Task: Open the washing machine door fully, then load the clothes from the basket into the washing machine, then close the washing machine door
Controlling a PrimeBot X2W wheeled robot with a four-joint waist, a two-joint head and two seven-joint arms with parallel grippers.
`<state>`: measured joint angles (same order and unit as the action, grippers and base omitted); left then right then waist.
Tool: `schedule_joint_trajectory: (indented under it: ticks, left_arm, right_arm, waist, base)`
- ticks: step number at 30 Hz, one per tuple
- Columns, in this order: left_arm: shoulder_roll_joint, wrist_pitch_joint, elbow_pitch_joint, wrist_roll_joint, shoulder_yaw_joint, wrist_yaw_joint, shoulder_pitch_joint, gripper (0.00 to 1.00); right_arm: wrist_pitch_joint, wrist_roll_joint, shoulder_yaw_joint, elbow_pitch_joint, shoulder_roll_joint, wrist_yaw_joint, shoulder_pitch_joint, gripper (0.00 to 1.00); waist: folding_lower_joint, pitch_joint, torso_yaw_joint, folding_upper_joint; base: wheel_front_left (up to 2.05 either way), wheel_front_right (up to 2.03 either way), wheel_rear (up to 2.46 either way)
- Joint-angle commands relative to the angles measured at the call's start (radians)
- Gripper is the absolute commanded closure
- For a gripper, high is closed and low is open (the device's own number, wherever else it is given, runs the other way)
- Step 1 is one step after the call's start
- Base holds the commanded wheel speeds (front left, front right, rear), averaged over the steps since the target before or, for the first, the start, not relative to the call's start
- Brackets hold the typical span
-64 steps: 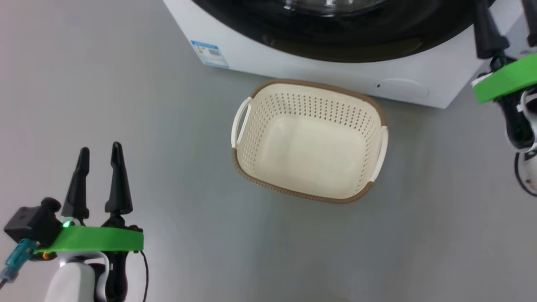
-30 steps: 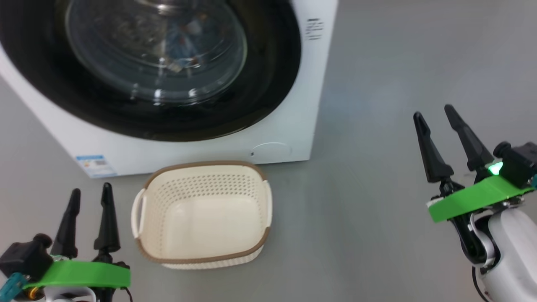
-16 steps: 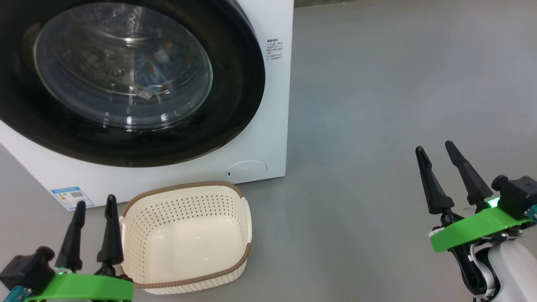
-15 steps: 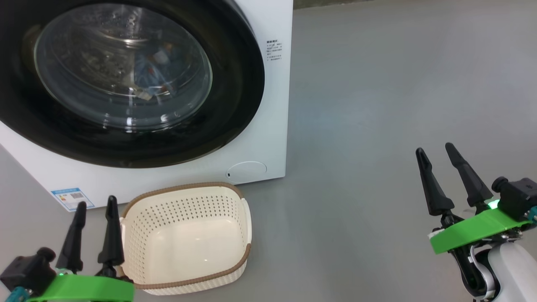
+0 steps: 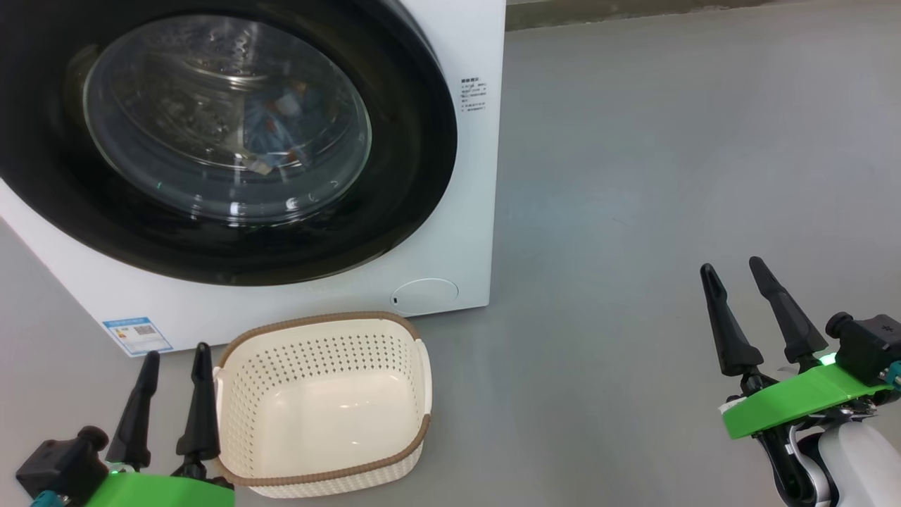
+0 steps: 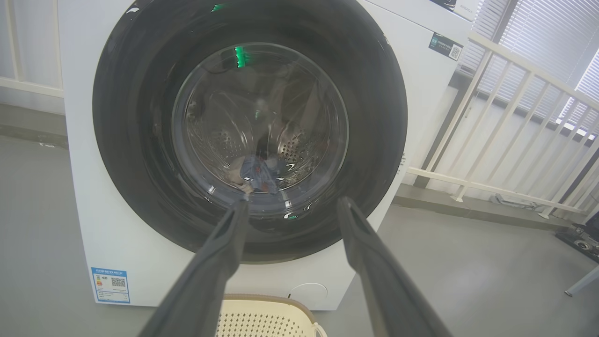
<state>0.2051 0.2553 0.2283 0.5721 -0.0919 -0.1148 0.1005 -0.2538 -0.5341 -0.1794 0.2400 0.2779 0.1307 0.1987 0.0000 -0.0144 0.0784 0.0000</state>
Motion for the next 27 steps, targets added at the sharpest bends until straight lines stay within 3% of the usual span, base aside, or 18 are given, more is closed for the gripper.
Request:
schedule_joint_trajectory:
  ticks: [1,27]
  left_arm:
    - [0.027,0.005,-0.029,-0.009,0.028,0.0,0.021,0.0]
    - [0.03,0.006,-0.032,-0.009,0.031,0.011,0.022,0.0]
  right_arm:
    - [-0.008,0.015,-0.01,-0.021,0.01,0.0,0.003,0.0]
    - [-0.008,0.013,-0.011,-0.016,-0.001,0.0,0.001,0.0]
  waist:
    - [0.0,0.002,-0.004,0.0]
    - [0.0,0.008,-0.016,0.0]
  base:
    - [0.0,0.0,0.0]
    - [0.0,0.0,0.0]
